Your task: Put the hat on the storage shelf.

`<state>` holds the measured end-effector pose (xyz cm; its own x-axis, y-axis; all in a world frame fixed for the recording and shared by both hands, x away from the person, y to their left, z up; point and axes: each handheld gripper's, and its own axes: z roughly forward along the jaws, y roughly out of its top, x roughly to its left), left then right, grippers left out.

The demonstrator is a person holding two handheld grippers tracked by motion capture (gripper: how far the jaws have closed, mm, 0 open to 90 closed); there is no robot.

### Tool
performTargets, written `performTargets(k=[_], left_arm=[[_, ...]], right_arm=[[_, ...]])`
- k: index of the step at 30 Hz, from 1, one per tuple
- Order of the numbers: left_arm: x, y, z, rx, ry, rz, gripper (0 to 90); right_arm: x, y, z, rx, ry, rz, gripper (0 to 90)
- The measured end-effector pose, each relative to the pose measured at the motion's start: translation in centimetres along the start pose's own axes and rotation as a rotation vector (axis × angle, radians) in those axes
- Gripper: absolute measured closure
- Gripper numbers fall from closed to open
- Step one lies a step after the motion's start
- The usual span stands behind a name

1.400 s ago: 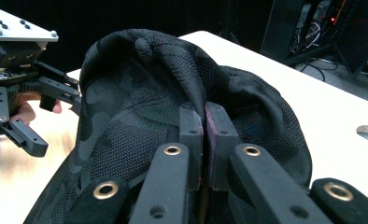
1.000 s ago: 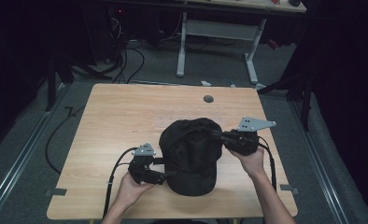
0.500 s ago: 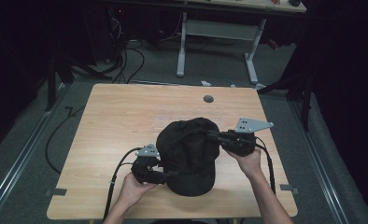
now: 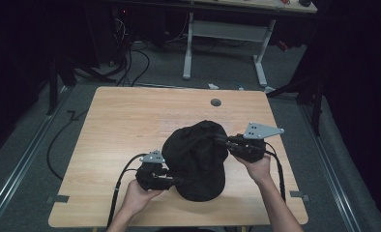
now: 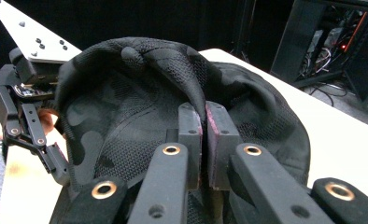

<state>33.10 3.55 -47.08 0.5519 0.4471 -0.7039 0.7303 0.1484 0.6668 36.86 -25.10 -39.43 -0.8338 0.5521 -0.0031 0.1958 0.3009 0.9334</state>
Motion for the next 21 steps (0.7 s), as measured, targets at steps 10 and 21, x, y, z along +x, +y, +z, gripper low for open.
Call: performTargets(k=[10, 21], left_arm=[[-0.3, 0.2, -0.6, 0.0, -0.037, -0.013, 76.9], [-1.2, 0.1, -1.5, -0.026, -0.103, -0.007, 85.8]], right_arm=[[0.1, 0.1, 0.0, -0.024, -0.012, -0.003, 84.3], [0.1, 0.2, -0.2, -0.039, -0.026, 0.006, 80.2]])
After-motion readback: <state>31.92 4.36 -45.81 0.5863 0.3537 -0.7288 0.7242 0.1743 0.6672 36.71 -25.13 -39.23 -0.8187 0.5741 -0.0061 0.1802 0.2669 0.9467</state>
